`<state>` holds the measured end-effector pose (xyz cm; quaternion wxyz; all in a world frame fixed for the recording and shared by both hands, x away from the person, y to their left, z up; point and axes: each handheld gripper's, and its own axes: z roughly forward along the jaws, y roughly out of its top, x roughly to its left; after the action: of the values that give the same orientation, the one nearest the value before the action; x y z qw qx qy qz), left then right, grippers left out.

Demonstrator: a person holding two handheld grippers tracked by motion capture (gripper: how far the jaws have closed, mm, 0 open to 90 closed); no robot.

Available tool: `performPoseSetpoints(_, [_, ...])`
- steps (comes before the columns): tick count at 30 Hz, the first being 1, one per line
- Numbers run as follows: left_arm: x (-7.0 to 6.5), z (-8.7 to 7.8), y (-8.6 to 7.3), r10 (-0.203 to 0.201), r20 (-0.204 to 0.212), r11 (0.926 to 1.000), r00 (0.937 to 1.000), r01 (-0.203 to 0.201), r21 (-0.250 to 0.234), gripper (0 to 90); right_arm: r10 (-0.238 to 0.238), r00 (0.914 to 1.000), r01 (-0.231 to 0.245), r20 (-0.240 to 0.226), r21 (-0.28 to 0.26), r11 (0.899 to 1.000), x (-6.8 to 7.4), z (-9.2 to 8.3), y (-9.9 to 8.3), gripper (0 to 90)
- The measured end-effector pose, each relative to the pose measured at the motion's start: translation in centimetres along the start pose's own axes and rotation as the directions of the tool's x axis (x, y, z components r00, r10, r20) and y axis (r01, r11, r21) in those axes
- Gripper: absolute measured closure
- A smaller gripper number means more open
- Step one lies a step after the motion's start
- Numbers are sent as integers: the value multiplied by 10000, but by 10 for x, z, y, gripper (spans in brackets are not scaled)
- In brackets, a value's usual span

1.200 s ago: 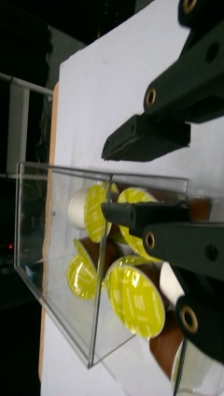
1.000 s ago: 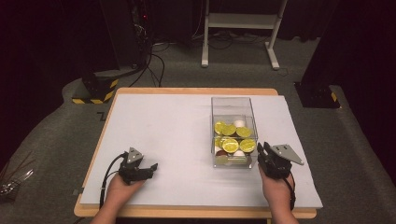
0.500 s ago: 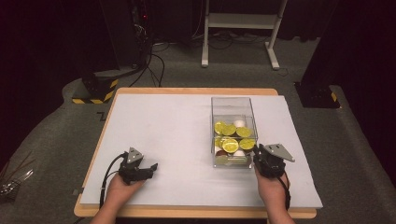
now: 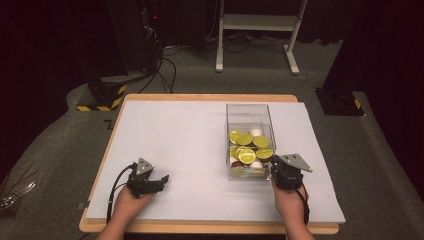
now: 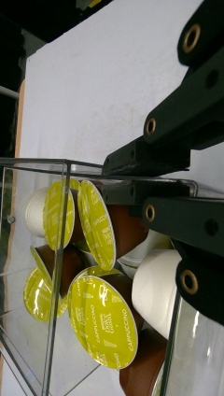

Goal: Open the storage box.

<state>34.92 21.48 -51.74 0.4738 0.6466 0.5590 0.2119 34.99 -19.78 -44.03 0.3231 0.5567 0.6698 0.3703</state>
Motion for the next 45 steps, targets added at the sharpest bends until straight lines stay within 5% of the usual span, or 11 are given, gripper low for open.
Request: performPoseSetpoints(45, [0,0,0,-41,-9,10000,10000,41,-23,273,-197,9997,189,-174,-475,9987,2,-37,-31,848])
